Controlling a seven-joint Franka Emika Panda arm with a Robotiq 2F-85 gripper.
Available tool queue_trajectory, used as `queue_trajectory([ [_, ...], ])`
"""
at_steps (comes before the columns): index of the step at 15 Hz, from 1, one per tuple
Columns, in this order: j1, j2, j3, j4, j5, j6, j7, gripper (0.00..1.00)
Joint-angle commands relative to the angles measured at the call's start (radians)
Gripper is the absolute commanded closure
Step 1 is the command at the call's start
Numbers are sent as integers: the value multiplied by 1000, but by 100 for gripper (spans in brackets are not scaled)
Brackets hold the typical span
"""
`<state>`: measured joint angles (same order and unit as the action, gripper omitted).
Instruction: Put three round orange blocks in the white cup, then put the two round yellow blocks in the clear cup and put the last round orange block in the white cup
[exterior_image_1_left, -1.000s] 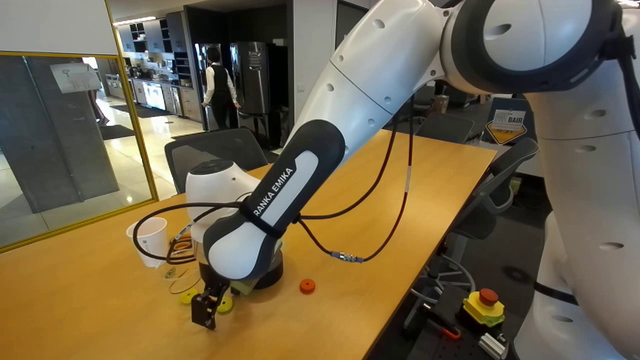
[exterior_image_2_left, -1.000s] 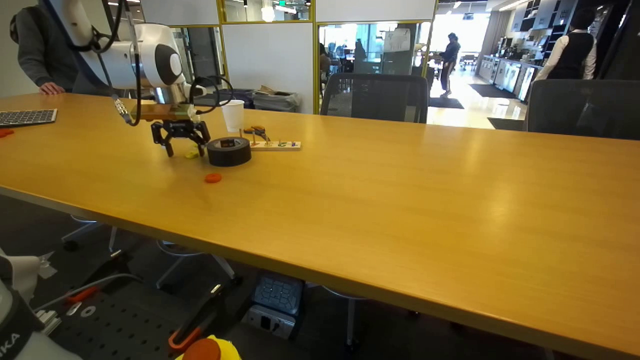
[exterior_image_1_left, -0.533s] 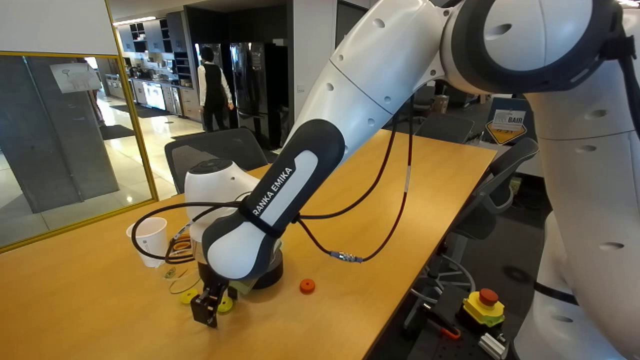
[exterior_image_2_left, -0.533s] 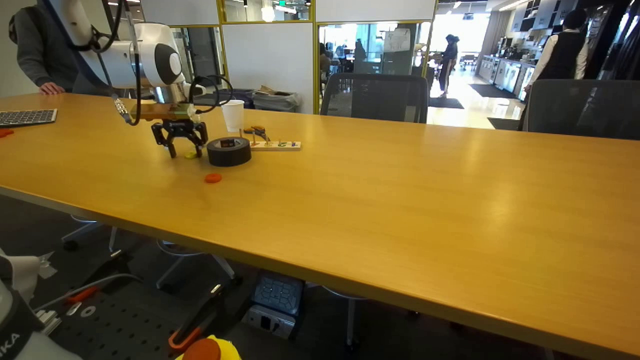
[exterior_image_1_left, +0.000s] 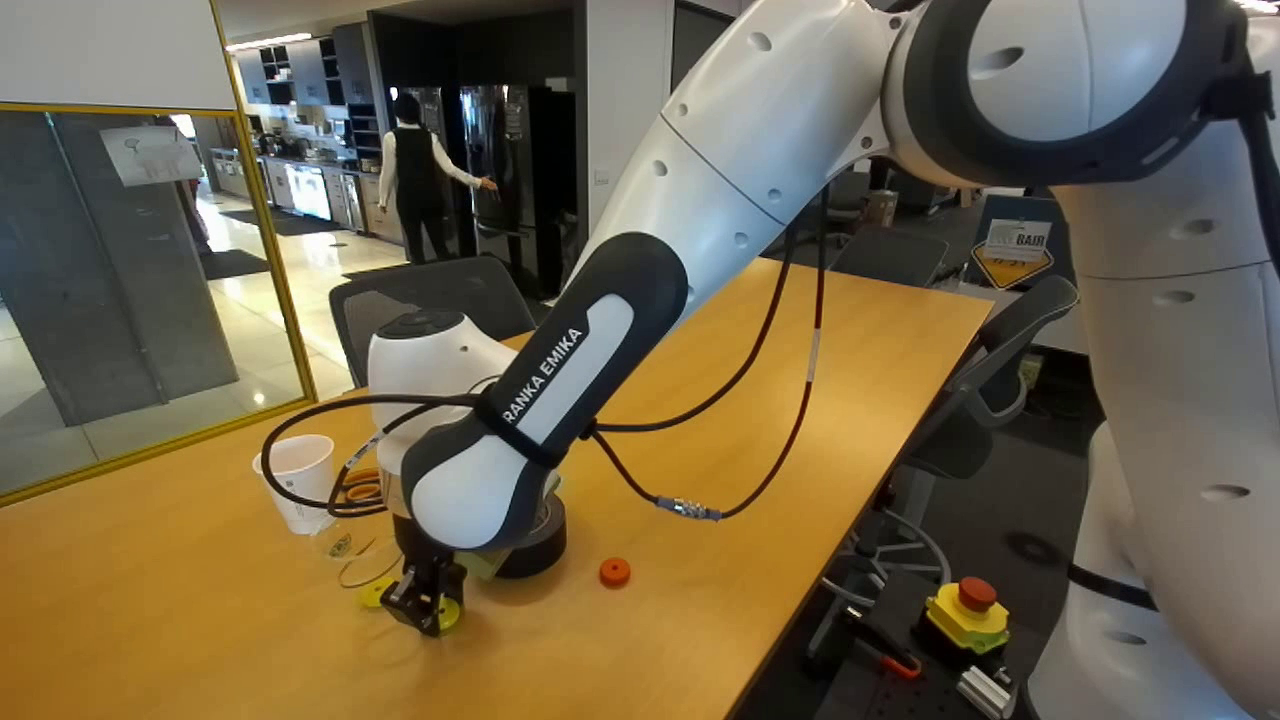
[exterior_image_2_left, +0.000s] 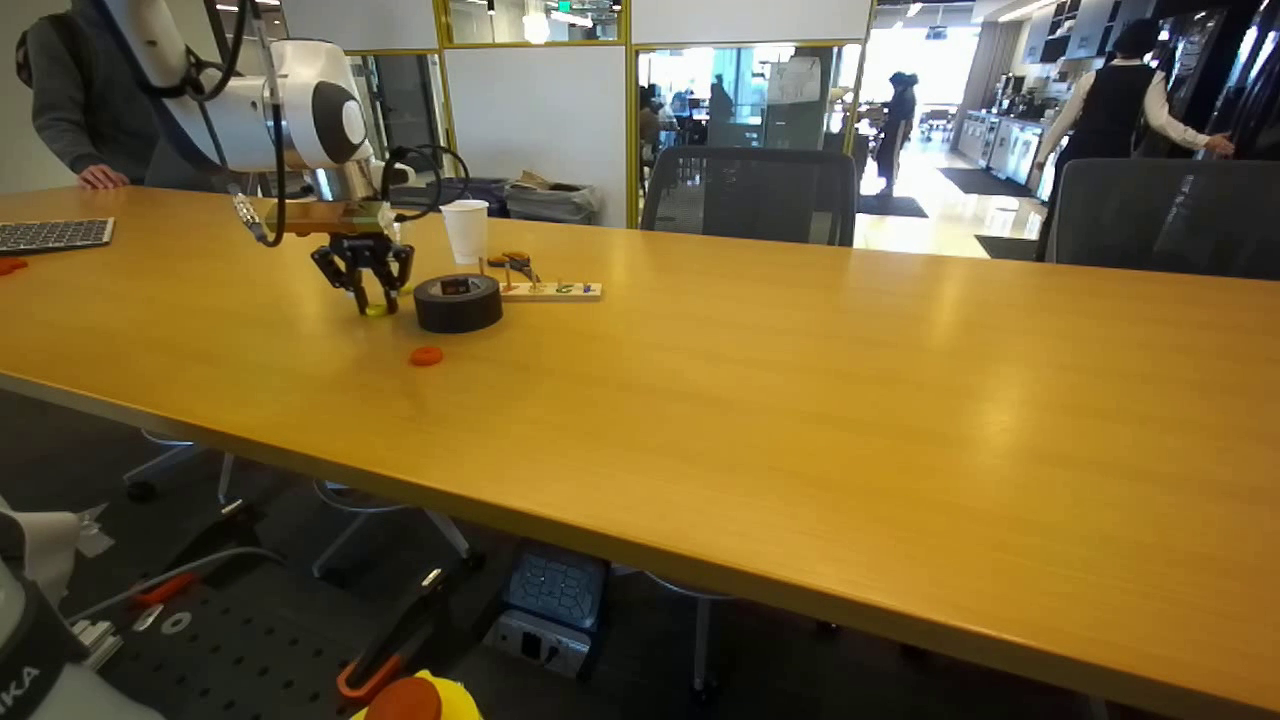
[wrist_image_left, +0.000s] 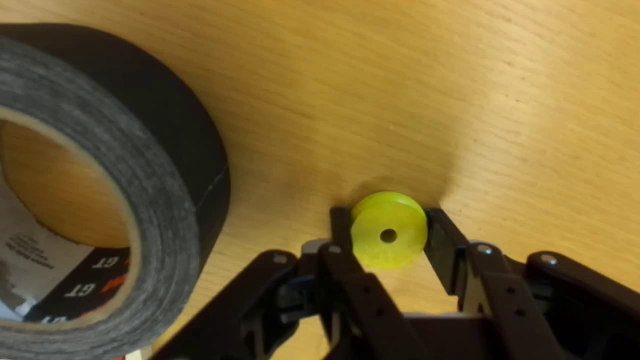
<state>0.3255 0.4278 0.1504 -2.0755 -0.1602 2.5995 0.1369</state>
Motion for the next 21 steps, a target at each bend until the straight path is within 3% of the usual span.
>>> queue_trajectory([
  [1, 23, -32, -23, 12, -28, -40, 38, 79],
  [11, 6, -162, 3, 61, -34, -235, 28, 79],
  [21, -13, -117, 18, 172, -4, -170, 3, 79],
])
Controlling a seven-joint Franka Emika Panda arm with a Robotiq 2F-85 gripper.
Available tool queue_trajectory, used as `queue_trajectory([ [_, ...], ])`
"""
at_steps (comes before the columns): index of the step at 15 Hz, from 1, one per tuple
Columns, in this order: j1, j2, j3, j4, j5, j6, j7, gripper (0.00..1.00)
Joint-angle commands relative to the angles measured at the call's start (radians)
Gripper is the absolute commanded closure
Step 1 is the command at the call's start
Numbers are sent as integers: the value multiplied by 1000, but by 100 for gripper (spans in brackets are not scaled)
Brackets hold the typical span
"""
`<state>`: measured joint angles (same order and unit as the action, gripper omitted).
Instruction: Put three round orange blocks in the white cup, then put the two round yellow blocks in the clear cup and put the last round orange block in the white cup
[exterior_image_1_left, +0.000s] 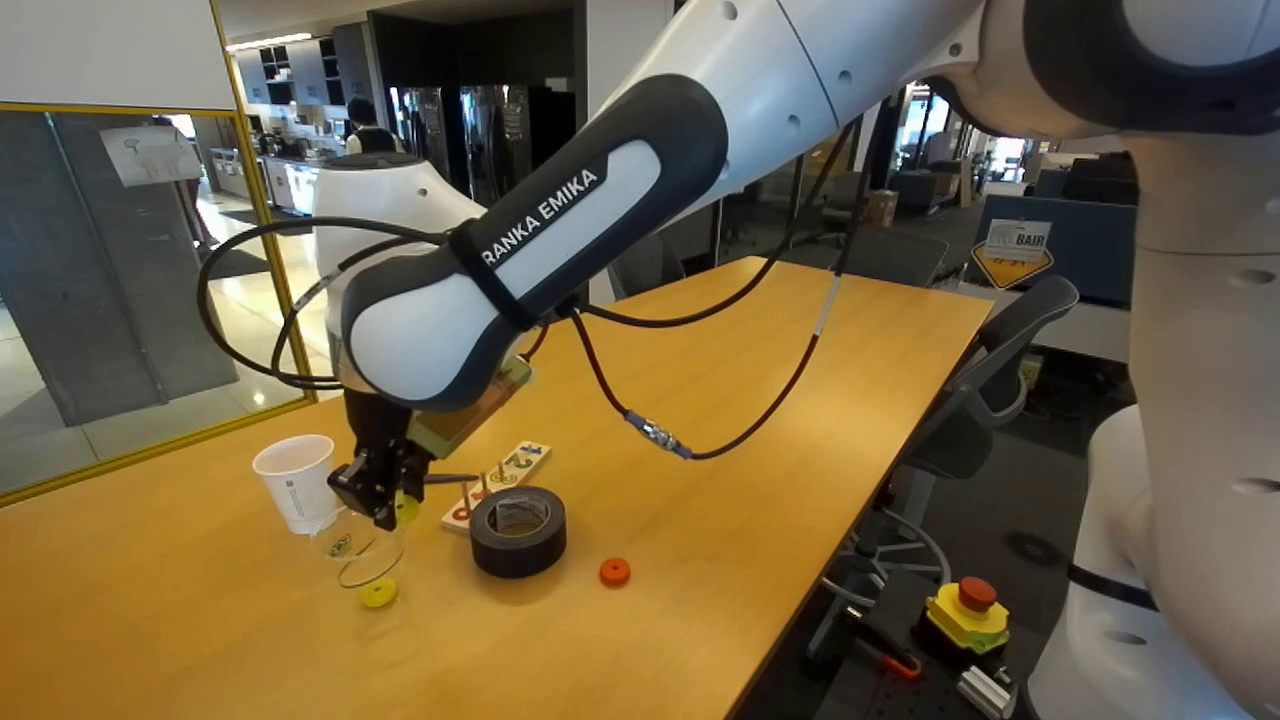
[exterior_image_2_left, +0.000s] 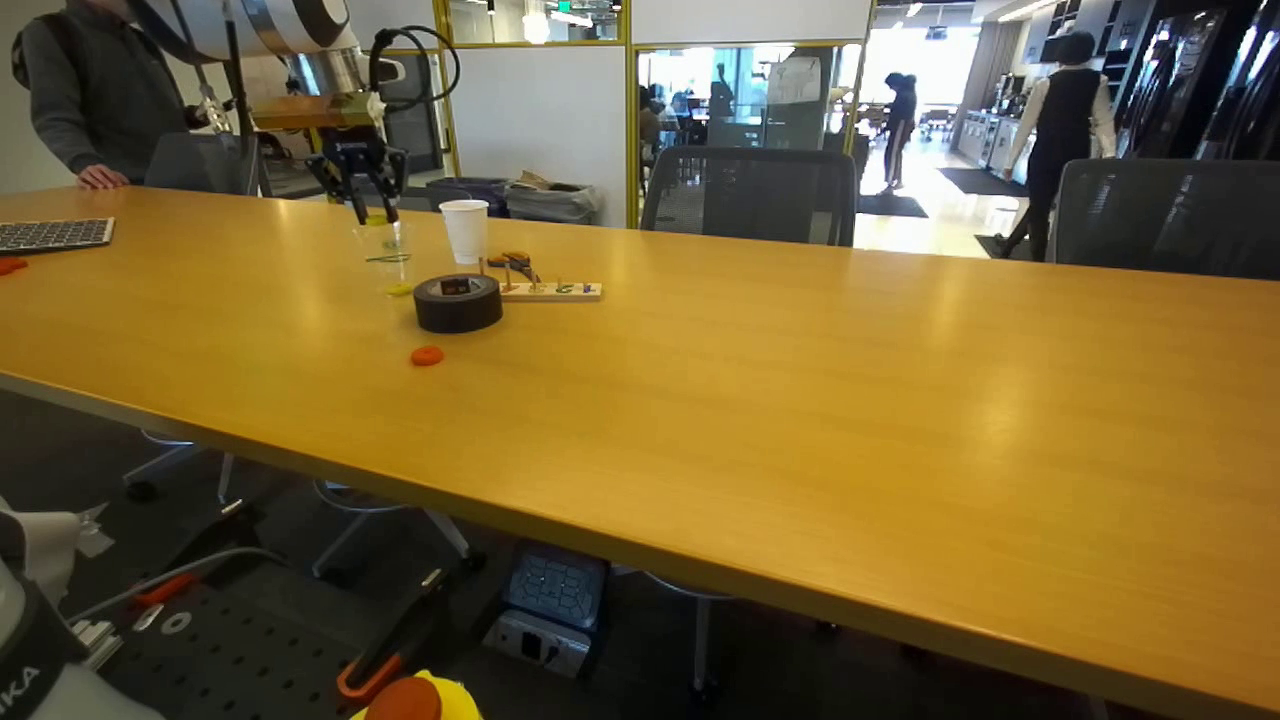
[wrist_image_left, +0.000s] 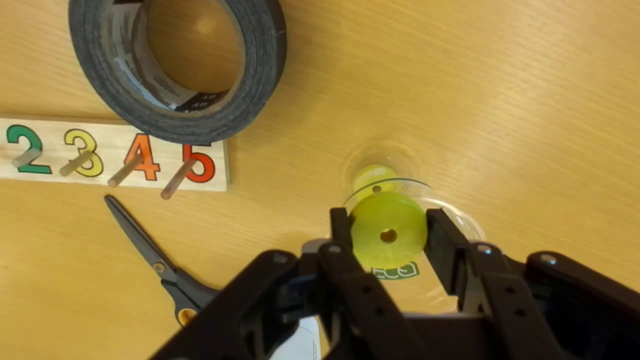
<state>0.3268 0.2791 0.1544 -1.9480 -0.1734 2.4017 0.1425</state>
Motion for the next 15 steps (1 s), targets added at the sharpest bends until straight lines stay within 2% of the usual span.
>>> queue_trajectory([
  [1, -14, 41, 14, 53, 11, 30, -5, 79],
  [10, -17, 105, 29, 102, 62, 52, -31, 79],
  [11, -13, 105, 24, 106, 54, 35, -21, 34],
  [12, -10, 104, 19, 108, 44, 25, -16, 33],
  [15, -6, 73, 0, 96, 17, -4, 5, 12],
])
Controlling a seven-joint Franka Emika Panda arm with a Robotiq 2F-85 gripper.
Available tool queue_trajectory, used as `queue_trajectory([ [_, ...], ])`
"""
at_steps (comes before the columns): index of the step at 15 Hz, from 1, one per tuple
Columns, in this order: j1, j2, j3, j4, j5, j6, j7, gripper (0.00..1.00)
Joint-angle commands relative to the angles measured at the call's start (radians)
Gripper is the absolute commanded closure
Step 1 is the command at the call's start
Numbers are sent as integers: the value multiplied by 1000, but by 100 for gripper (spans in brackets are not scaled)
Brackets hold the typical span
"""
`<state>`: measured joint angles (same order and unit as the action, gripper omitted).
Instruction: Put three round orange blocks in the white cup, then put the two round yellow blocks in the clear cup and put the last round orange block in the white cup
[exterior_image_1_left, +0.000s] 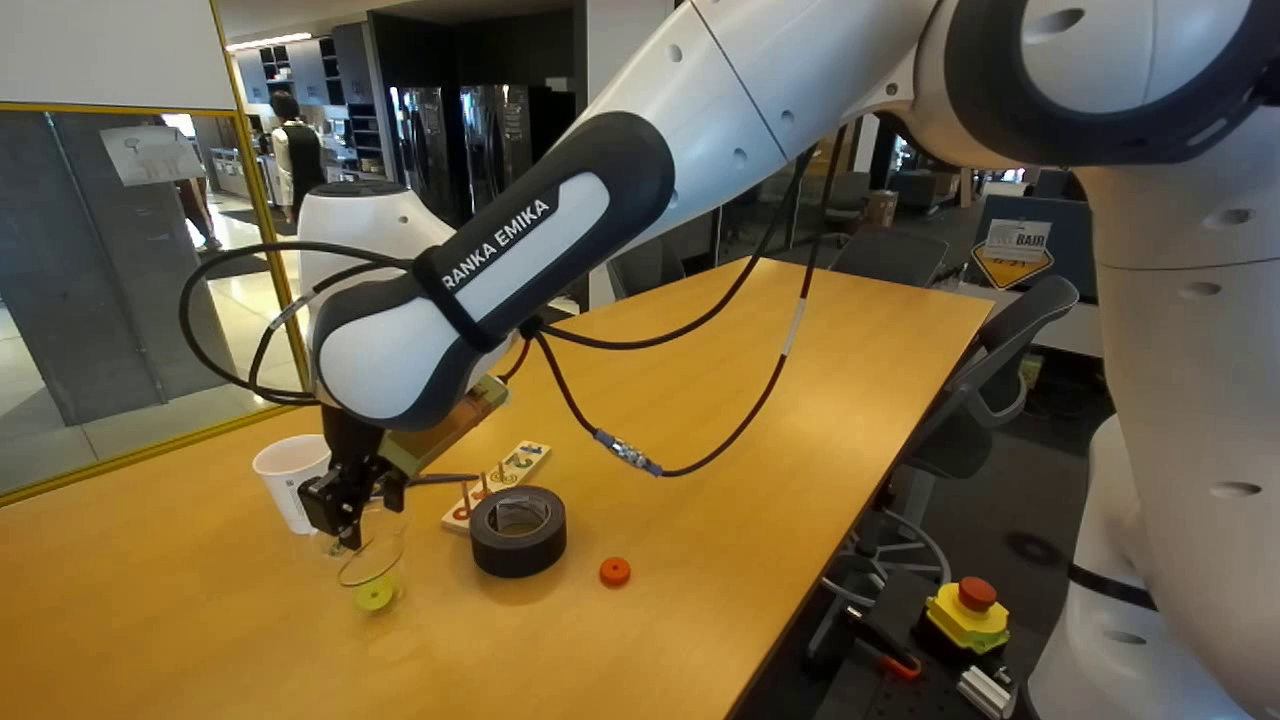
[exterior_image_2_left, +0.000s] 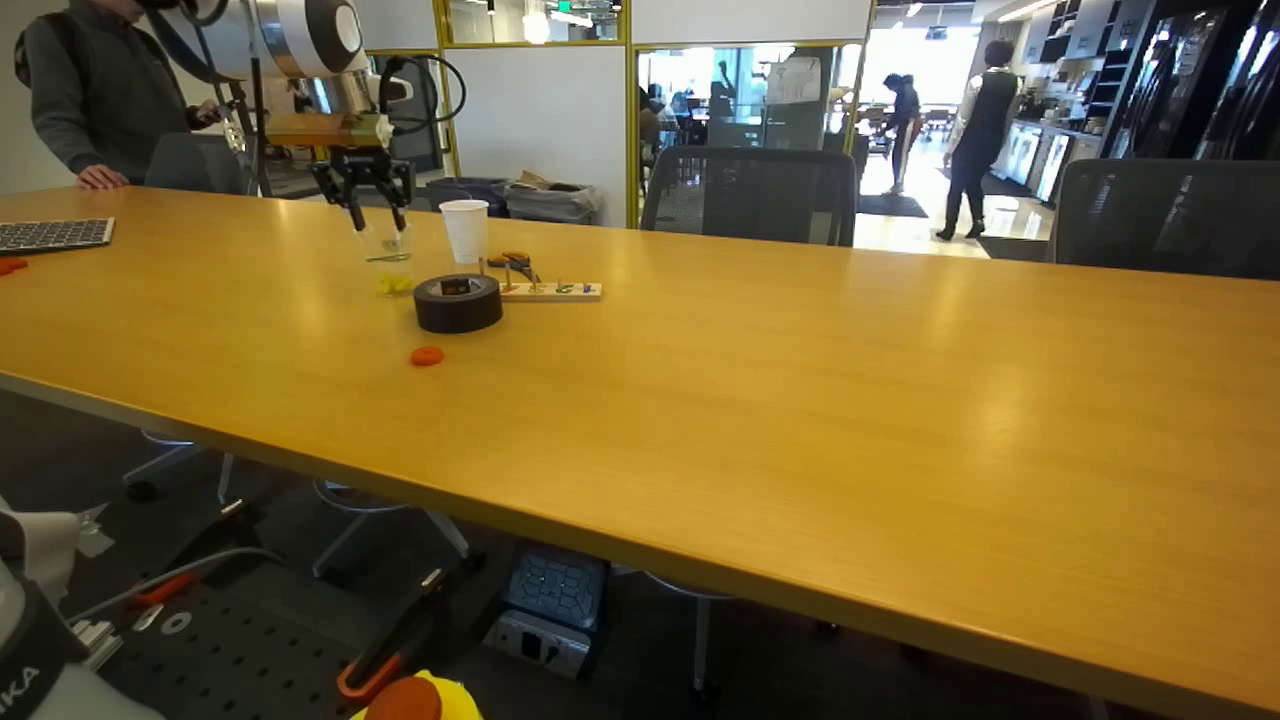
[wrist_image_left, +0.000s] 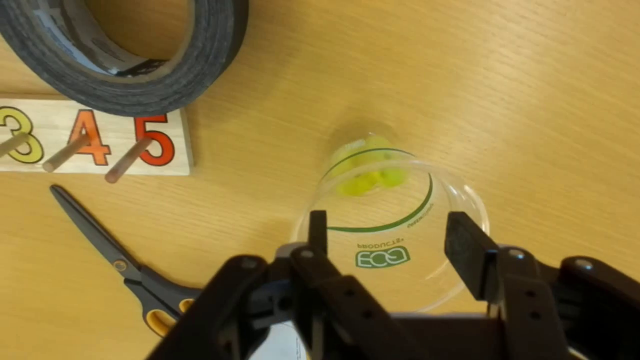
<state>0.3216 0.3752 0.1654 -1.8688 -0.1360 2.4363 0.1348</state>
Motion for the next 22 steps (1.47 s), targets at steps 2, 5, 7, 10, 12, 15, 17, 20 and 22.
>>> queue_trajectory([
  [2, 1, -58, -25, 2, -40, -60, 27, 0],
  [5, 4, -140, -60, -45, -116, -120, 89, 0],
  [7, -8, -200, -74, -89, -160, -162, 137, 0],
  [10, -46, -283, -76, -178, -170, -202, 164, 0],
  [12, -83, -333, -70, -255, -141, -190, 128, 0],
  [15, -127, -386, -68, -377, -99, -136, 79, 0],
  [17, -149, -408, -71, -460, -53, -73, 45, 0],
  [20, -177, -428, -76, -556, 25, 13, -23, 0],
  [22, -188, -419, -75, -595, 63, 67, -63, 0],
])
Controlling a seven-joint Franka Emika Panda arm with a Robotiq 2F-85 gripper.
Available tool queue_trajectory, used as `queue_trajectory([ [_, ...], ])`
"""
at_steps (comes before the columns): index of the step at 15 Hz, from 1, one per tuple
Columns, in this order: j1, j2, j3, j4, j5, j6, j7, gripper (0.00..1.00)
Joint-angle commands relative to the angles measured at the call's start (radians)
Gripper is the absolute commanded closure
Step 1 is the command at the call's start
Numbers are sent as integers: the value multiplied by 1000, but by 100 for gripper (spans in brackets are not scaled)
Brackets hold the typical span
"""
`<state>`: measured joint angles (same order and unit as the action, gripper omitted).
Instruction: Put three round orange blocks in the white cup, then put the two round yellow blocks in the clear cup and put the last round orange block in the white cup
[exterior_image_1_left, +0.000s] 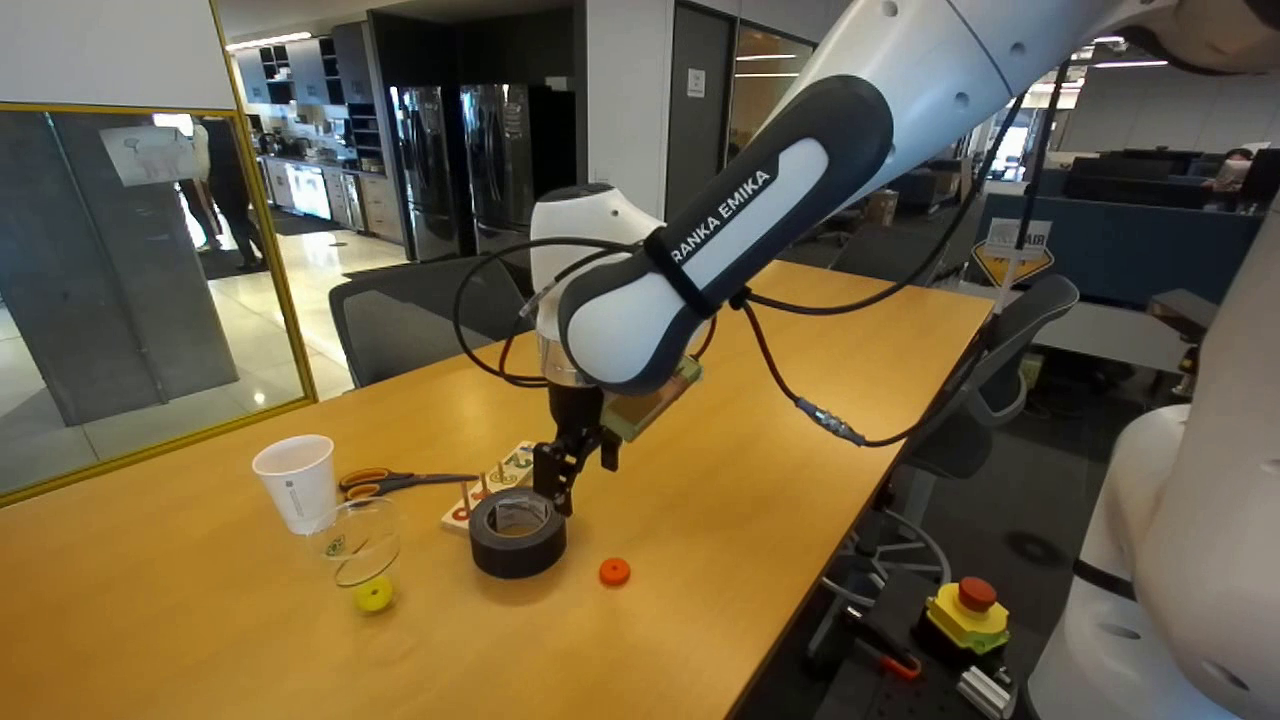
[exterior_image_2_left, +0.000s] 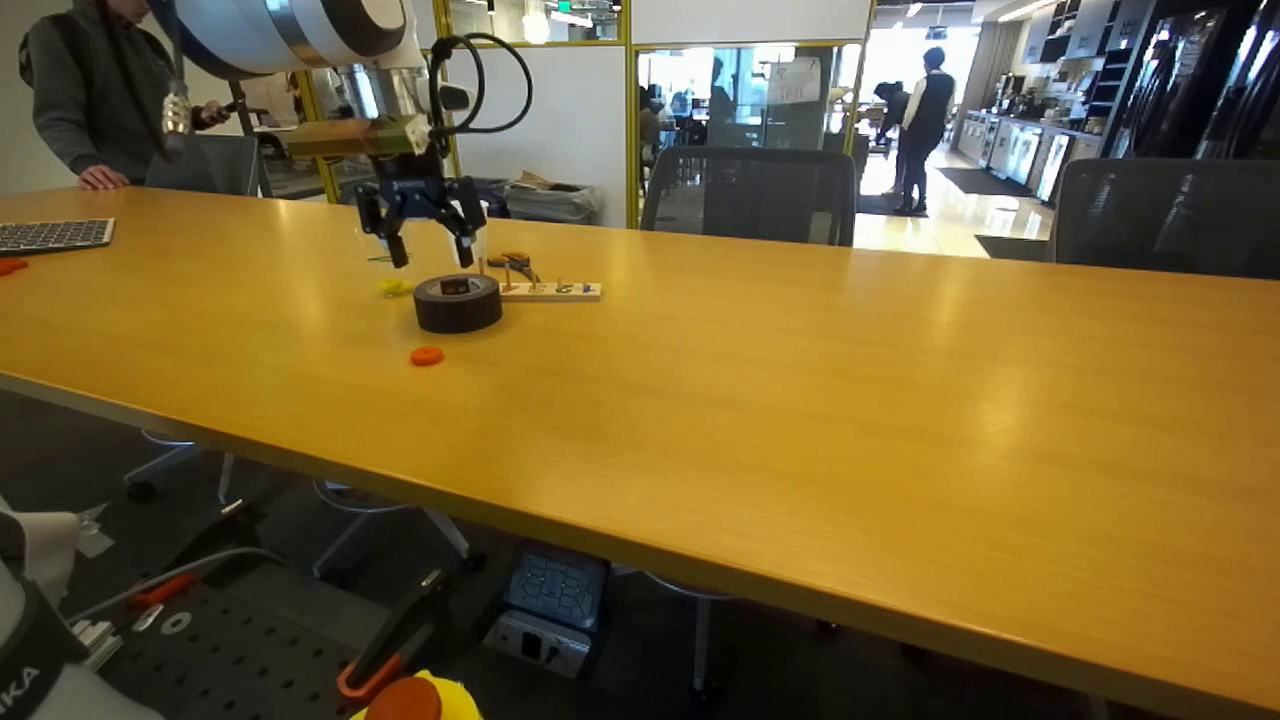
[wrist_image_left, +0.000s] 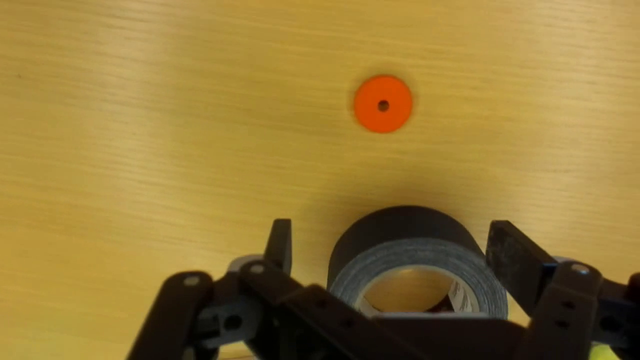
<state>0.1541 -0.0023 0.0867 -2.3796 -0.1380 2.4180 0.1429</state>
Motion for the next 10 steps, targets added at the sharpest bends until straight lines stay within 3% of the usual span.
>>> queue_trajectory([
  [1, -25, -36, 5, -99, 82, 107, -86, 0],
  [10, -34, 0, 6, -175, 171, 177, -131, 0],
])
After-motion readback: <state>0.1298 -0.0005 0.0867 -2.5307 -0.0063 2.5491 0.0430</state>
